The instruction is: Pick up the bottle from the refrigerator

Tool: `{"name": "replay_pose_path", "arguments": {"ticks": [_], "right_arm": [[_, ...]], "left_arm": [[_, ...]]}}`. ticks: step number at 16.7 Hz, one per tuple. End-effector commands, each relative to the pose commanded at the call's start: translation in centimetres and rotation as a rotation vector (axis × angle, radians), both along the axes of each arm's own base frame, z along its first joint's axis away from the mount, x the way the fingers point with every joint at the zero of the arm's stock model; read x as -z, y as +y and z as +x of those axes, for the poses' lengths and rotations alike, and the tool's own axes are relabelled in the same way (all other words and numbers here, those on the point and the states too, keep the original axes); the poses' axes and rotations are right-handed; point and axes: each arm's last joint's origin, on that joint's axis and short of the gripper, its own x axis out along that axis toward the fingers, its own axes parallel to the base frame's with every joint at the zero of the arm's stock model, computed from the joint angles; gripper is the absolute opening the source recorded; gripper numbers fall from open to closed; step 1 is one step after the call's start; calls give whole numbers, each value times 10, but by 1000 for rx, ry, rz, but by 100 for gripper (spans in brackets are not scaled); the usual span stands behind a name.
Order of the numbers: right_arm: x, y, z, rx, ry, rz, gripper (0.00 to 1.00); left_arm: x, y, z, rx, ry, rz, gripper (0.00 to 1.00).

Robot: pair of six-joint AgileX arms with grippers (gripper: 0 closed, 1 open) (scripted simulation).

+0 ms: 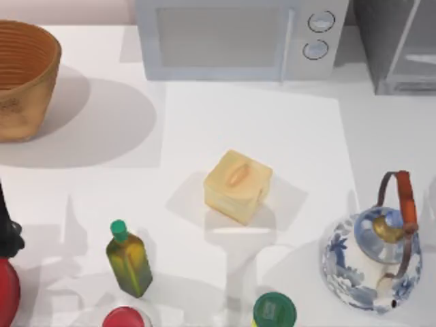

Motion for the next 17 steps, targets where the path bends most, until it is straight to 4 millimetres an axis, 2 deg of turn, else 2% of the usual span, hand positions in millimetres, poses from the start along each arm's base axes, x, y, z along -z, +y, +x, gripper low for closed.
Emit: {"name": "replay_pose_path", "arguments": {"ticks": [4, 9, 11, 14, 17], "right_arm": [[10, 1, -4, -1, 7, 0, 0], [10, 1, -3, 0, 7, 1, 0], [1, -1, -5, 8, -21, 19, 0], [-40, -6, -16, 38, -156, 104, 0], [-109, -10, -46, 60, -379, 216, 0]], "left_arm": [[0, 0, 0, 0, 0, 0, 100], [0, 0, 0, 0, 0, 0, 100], [0, 0, 0, 0, 0, 0, 100], [0, 0, 0, 0, 0, 0, 100], [0, 0, 0, 0, 0, 0, 100]]}}
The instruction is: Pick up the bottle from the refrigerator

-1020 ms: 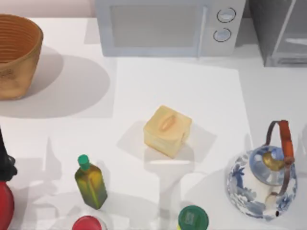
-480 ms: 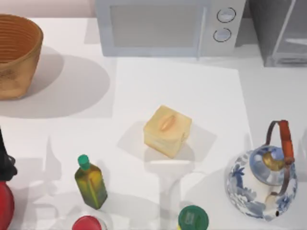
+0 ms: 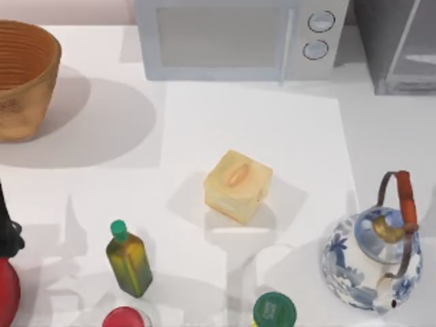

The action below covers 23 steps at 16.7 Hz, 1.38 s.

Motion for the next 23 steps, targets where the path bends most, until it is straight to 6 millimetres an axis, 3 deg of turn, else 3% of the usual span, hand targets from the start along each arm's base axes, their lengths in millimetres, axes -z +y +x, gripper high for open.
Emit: {"name": "replay_pose_path", "arguments": {"ticks": [3, 5, 8, 10, 11, 12, 14, 17, 20, 23], "right_arm": [[-84, 16, -55, -17, -271, 67, 0], [-137, 48, -101, -64, -438, 64, 0], [-198, 134, -158, -174, -593, -7, 0], [-220, 210, -172, -251, -610, -76, 0], [-225, 251, -171, -285, -592, -110, 0], [-226, 291, -162, -312, -559, -140, 0], [-216, 368, -126, -340, -457, -185, 0], [-175, 454, -34, -312, -264, -209, 0], [-108, 490, 77, -222, -79, -198, 0], [-29, 480, 175, -119, 74, -184, 0]], "left_arm": [[0, 0, 0, 0, 0, 0, 100], [0, 0, 0, 0, 0, 0, 100], [0, 0, 0, 0, 0, 0, 100], [0, 0, 0, 0, 0, 0, 100], [0, 0, 0, 0, 0, 0, 100], [0, 0, 0, 0, 0, 0, 100], [0, 0, 0, 0, 0, 0, 100], [0, 0, 0, 0, 0, 0, 100], [0, 0, 0, 0, 0, 0, 100], [0, 0, 0, 0, 0, 0, 100]]}}
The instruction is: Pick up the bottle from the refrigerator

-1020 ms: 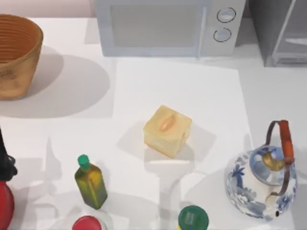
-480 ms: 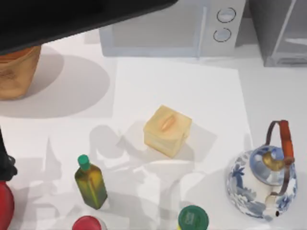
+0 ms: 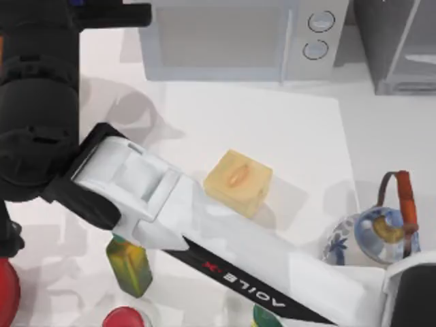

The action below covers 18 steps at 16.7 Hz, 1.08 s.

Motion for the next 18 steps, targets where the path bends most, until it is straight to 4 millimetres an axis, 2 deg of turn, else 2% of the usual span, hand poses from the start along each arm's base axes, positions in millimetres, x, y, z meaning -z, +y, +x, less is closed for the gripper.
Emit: {"name": "replay_pose_path", "arguments": {"ticks": [2, 4, 6, 9, 11, 18], "right_arm": [[53, -20, 45, 59, 80, -7, 0], [102, -42, 73, 95, 152, -20, 0], [144, -60, 85, 107, 216, -38, 0], [185, -72, 85, 94, 282, -64, 0], [194, -74, 84, 87, 295, -71, 0], [194, -71, 84, 77, 292, -67, 0]], "left_arm": [[0, 0, 0, 0, 0, 0, 100], [0, 0, 0, 0, 0, 0, 100], [0, 0, 0, 0, 0, 0, 100], [0, 0, 0, 0, 0, 0, 100], [0, 0, 0, 0, 0, 0, 100], [0, 0, 0, 0, 0, 0, 100]]}}
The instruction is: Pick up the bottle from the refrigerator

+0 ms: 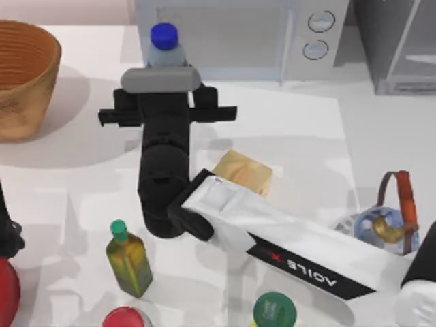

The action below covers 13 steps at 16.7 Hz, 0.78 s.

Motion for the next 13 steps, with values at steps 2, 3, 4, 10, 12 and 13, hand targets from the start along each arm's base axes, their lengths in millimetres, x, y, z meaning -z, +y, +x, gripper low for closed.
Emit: {"name": "replay_pose_path", "arguments": {"ticks": [2, 3, 4, 10, 12, 13], "right_arm": [[3, 4, 4, -15, -5, 9, 0], [7, 7, 7, -23, -2, 8, 0], [14, 9, 10, -30, 4, 3, 0], [35, 4, 45, -9, 13, -11, 0], [33, -2, 55, 9, 3, -5, 0], [33, -2, 56, 9, 3, -5, 0]], "left_arm": [[0, 0, 0, 0, 0, 0, 100], [0, 0, 0, 0, 0, 0, 100], [0, 0, 0, 0, 0, 0, 100], [0, 0, 0, 0, 0, 0, 100], [0, 0, 0, 0, 0, 0, 100], [0, 0, 0, 0, 0, 0, 100]]}}
